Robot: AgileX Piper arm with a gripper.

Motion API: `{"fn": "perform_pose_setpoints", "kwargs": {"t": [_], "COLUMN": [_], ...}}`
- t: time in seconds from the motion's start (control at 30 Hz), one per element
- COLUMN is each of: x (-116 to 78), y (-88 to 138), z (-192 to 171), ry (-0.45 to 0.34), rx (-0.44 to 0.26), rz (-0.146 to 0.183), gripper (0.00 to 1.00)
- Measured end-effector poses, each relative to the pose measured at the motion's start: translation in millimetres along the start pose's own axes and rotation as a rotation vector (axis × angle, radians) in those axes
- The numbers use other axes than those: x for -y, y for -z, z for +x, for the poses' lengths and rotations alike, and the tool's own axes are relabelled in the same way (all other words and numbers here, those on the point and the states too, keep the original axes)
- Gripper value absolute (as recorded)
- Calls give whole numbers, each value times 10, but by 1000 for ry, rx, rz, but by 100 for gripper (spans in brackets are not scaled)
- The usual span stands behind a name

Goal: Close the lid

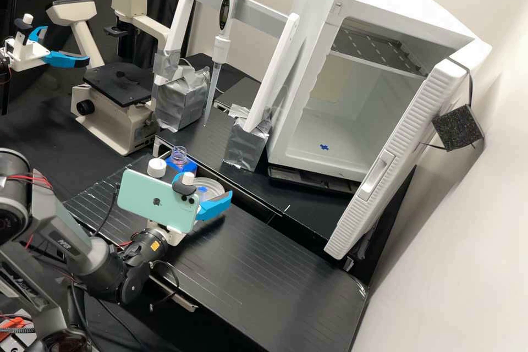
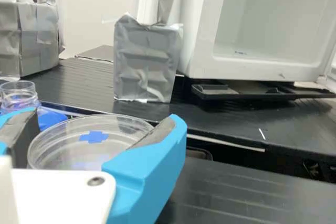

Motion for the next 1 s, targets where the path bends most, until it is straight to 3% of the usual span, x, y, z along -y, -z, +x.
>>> {"fn": "perform_pose_setpoints", "kwargs": {"t": [0.17, 0.2, 0.6, 1.0], "x": [13, 14, -30, -212], "y": [-24, -25, -36, 194], "z": [8, 9, -30, -221], "ry": [8, 8, -13, -136], "rx": [9, 9, 22, -27], "rz": [13, 15, 1, 14], "gripper": [0, 100, 100, 100]}}
